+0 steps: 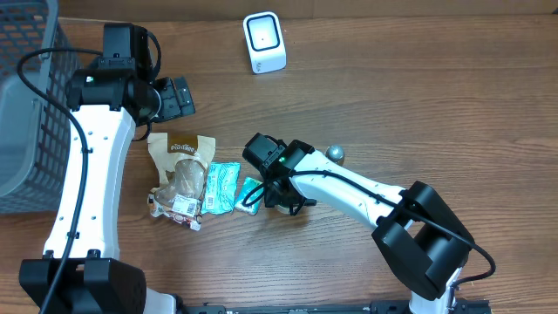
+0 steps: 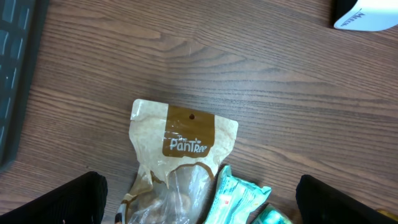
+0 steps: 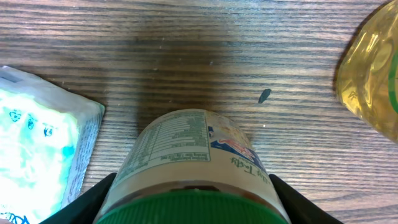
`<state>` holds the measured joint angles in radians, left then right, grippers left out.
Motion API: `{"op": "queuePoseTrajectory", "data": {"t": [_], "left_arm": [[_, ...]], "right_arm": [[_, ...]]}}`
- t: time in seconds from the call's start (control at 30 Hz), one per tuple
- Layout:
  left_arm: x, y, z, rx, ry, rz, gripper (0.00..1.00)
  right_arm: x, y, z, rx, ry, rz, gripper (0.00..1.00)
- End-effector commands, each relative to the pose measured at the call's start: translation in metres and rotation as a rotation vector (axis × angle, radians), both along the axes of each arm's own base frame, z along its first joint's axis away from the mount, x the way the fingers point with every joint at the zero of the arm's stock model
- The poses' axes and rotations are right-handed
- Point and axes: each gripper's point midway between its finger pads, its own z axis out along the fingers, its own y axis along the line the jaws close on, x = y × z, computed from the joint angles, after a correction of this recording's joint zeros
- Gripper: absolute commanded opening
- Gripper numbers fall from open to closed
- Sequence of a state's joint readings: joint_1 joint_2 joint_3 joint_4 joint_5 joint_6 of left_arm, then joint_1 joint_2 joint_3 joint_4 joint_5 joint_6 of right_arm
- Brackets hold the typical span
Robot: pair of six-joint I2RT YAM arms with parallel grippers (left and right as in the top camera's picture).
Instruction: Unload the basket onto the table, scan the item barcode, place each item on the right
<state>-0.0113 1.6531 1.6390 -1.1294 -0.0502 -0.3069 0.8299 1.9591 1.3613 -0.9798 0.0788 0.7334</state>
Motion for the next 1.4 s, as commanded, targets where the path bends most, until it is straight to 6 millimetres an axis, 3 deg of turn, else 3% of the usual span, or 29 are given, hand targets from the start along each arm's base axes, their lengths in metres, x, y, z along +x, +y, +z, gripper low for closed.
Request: {"op": "queuePoseTrajectory", "data": {"t": [0.0,0.4,0.7,0.87,1.0,1.2,1.37], "left_arm": [[0.002,0.002,0.007,0.015,-0.022,-0.008,0.99],[0.002,0.002,0.007,0.015,-0.022,-0.008,1.00],[0.002,0.002,0.007,0.015,-0.022,-0.008,1.00],[0.002,0.002,0.007,0.015,-0.022,-0.008,1.00],[0.002,0.002,0.007,0.015,-0.022,-0.008,1.00],[0.002,0.002,0.007,0.015,-0.022,-0.008,0.99],[0.002,0.002,0.007,0.015,-0.021,-0.008,1.00]], "right_arm": [[0.000,-0.002,-0.001,0.003,0.004,-0.001,0.69],[-0.001,-0.003,-0.002,-0.002,0.008,-0.001,0.72],[0.000,-0.003,0.007,-0.009,0.015,-0.002,0.59],[0.010,0.003,0.044,0.002,0.001,-0.009,0.59],[0.025,0.005,0.089,0.048,-0.014,-0.005,0.59],[0.027,0.023,0.152,0.307,0.073,0.136,0.59],[0.033,0.026,0.179,0.453,0.082,0.166,0.59]]}}
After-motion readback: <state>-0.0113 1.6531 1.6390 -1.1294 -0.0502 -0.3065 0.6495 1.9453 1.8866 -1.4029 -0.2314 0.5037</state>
